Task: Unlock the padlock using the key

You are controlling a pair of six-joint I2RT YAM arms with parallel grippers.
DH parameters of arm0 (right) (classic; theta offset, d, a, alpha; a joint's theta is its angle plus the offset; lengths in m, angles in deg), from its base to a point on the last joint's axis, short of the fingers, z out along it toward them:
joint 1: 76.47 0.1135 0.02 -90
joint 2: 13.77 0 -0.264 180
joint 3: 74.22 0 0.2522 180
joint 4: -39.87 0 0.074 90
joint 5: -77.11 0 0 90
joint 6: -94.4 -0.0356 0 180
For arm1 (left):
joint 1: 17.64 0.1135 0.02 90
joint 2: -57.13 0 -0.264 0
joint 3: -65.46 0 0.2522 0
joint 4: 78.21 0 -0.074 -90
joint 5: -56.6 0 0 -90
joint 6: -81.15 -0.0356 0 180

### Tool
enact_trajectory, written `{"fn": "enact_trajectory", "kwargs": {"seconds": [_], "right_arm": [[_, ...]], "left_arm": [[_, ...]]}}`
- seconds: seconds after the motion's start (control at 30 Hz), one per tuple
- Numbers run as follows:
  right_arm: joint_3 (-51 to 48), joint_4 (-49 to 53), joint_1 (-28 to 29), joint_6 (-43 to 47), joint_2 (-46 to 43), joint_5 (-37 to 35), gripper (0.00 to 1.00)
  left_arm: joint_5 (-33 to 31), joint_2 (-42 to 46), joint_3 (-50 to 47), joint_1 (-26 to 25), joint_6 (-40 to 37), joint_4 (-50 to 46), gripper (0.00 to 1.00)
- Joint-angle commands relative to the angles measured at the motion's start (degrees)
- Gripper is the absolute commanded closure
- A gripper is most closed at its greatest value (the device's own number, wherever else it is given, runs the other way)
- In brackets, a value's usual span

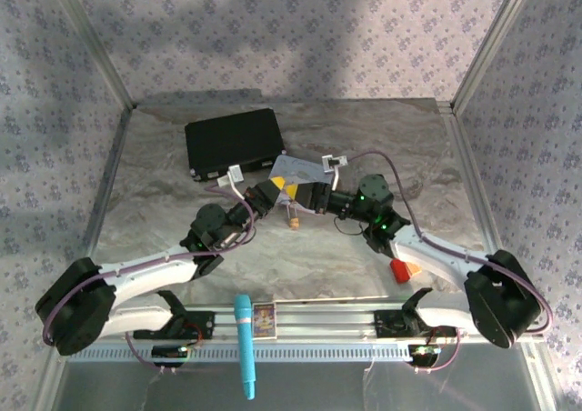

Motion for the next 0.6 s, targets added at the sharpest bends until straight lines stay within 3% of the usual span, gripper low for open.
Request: {"fn": "enact_trajectory", "kwargs": {"seconds": [0.0, 0.37, 0.47, 0.57], "right_arm": [[-0.56, -3.51, 0.08, -1.23, 0.67, 0.87, 0.70], [-2.66, -4.46, -0.48, -1.51, -0.26, -0.35, 0.88], [-3.02, -4.51, -0.92, -1.77, -0.28, -0.49, 1.00], [-3.12, -4.13, -1.14, -1.79, -0.36, -0.79, 1.00]], "left_arm": [[0.30, -0.61, 1.33, -0.47, 0.75, 3.62, 1.00], [-0.68, -1.89, 0.72, -0.88, 1.63, 4.38, 1.00], [-0.88, -2.04, 0.63, -0.87, 1.63, 4.56, 1.00], [-1.16, -2.15, 0.37, -0.88, 1.89, 4.29, 1.00]]}}
